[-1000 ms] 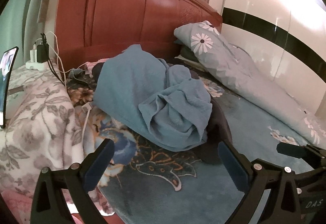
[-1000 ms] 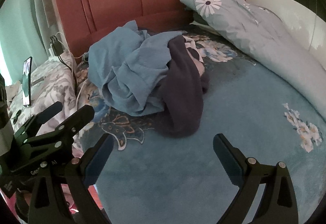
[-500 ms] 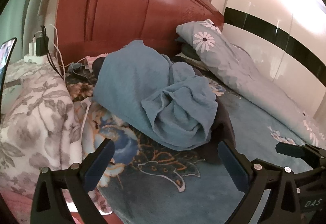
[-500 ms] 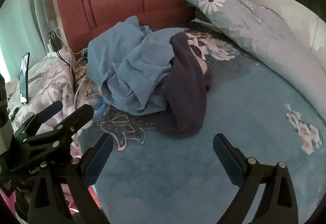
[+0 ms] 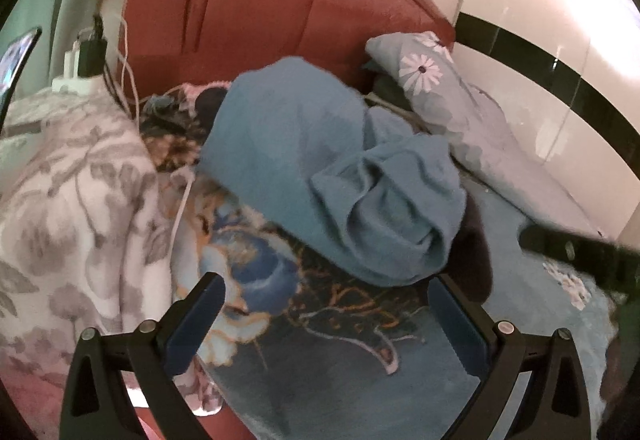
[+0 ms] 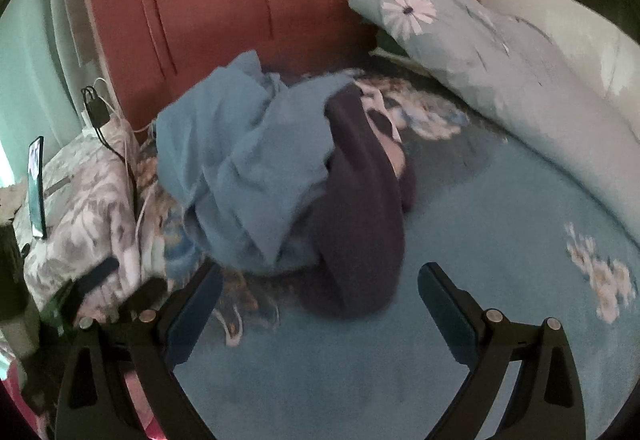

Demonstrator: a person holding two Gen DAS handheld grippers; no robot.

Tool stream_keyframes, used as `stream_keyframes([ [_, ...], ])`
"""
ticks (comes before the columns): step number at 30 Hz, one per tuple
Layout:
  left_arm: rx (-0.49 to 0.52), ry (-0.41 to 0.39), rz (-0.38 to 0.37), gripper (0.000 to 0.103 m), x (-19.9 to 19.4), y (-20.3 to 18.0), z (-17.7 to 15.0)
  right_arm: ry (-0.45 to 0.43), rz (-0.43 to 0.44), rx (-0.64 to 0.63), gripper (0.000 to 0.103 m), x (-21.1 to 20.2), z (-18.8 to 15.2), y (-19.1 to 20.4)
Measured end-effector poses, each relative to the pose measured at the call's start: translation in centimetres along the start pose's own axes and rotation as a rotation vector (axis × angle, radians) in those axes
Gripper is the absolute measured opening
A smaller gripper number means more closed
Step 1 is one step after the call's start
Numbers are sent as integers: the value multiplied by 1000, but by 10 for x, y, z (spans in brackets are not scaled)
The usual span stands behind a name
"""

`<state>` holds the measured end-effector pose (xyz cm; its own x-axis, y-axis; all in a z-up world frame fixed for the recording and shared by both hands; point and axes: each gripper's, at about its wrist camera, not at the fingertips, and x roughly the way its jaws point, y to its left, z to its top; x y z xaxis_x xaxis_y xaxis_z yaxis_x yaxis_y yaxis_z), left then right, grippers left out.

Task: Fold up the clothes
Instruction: 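Grasp the light blue sweatshirt with the right gripper and lift it off the pile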

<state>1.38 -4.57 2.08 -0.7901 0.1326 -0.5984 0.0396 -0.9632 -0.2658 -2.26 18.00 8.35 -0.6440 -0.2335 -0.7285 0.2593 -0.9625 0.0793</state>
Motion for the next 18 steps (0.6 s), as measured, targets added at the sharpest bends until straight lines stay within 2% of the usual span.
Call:
stream_keyframes([
  [3, -9, 18, 4, 103, 4, 8, -4, -3, -7, -66, 95, 19, 14, 16],
  [7, -15, 30, 23, 103, 8, 17, -7, 12, 3, -172, 81, 46, 21, 43],
  [9, -20, 34, 24, 103, 9, 20, -8, 20, -1, -219, 81, 60, 24, 55],
  [12, -26, 40, 25, 103, 9, 24, -9, 39, -27, -217, 80, 74, 32, 55],
  [14, -30, 44, 26, 103, 9, 26, -9, 52, -44, -216, 71, 84, 37, 55],
  [16, -35, 48, 27, 103, 10, 29, -10, 65, -61, -214, 55, 93, 42, 55],
  [17, -35, 48, 26, 103, 9, 29, -10, 62, -39, -164, 50, 90, 47, 46],
  [18, -38, 50, 24, 103, 9, 29, -9, 58, -17, -114, 40, 87, 53, 37],
])
